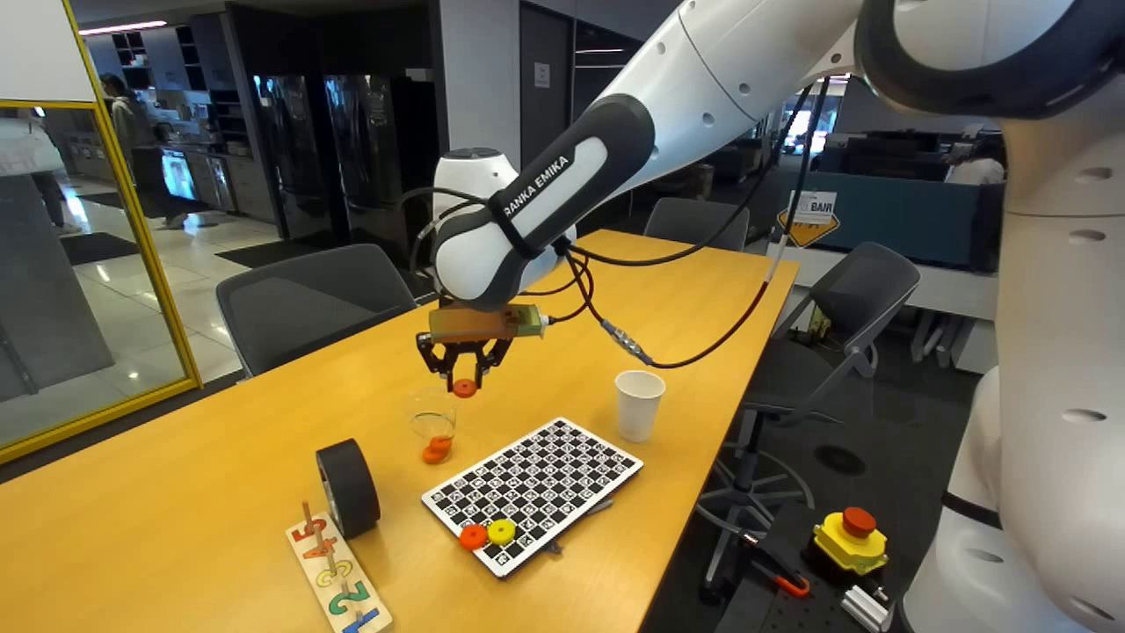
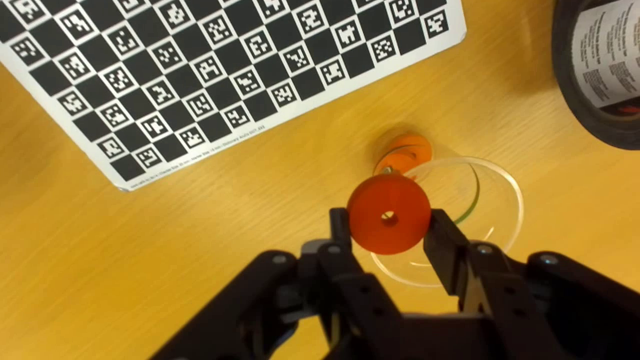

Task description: Put two orange rings in the white cup and the rest in the clear cup

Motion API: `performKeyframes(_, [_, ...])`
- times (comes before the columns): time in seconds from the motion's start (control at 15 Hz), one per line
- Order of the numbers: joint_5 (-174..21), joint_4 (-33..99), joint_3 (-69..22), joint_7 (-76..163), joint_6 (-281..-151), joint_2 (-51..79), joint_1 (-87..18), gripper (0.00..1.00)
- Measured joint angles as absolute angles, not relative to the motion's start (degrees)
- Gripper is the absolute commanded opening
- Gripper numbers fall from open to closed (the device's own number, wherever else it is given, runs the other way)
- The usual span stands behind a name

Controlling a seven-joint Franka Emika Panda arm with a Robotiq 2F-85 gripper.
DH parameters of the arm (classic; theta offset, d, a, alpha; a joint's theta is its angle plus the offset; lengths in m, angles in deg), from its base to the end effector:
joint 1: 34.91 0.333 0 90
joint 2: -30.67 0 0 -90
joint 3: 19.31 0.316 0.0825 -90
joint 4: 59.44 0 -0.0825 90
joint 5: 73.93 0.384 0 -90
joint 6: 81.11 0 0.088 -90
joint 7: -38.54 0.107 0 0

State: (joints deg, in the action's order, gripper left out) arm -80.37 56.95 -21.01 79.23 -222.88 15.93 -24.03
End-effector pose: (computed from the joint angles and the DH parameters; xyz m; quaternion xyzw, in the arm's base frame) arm 0.6020 0.0983 0.3383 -0.9679 0.2299 -0.1017 0.0005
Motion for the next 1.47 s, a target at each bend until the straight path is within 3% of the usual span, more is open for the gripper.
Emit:
performKeyframes(0.67, [-79.0, 47.14, -20.43, 71.92, -221.56, 7.07, -24.14, 0.18])
performKeyframes(0.73, [-78.9, 46.44, -20.43, 71.44, -221.36, 6.42, -24.14, 0.55])
performKeyframes(0.8, [-78.77, 45.79, -20.43, 70.99, -221.11, 5.88, -24.14, 0.68])
performKeyframes(1.07, [-78.12, 44.29, -20.44, 69.64, -220.72, 4.74, -24.19, 0.97])
performKeyframes(1.47, [-78.31, 46.22, -20.49, 68.43, -220.75, 6.52, -23.95, 1.0])
